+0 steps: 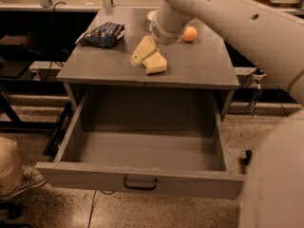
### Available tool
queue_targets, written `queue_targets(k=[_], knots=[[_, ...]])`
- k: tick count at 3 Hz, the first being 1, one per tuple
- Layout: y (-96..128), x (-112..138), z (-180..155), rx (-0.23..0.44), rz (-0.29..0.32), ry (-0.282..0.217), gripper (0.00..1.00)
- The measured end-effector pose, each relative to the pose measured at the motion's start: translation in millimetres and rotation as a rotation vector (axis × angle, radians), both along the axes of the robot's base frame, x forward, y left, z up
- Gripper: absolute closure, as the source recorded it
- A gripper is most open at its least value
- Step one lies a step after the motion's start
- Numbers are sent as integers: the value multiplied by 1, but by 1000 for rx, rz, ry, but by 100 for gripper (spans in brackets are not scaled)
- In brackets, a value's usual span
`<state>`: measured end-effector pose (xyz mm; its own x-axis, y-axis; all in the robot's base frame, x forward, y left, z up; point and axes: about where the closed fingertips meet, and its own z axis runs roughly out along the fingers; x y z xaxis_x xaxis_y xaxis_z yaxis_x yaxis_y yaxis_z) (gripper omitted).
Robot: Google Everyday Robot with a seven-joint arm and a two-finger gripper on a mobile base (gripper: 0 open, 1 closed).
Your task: Place sponge into top drawer
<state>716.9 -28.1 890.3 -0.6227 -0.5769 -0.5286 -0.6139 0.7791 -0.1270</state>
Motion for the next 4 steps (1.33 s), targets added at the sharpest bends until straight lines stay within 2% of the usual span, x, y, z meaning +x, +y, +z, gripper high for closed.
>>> queue_targets(k=[2, 4], knots=[[8, 31, -36, 20, -90, 77, 0], [9, 36, -59, 29, -134, 103, 44]])
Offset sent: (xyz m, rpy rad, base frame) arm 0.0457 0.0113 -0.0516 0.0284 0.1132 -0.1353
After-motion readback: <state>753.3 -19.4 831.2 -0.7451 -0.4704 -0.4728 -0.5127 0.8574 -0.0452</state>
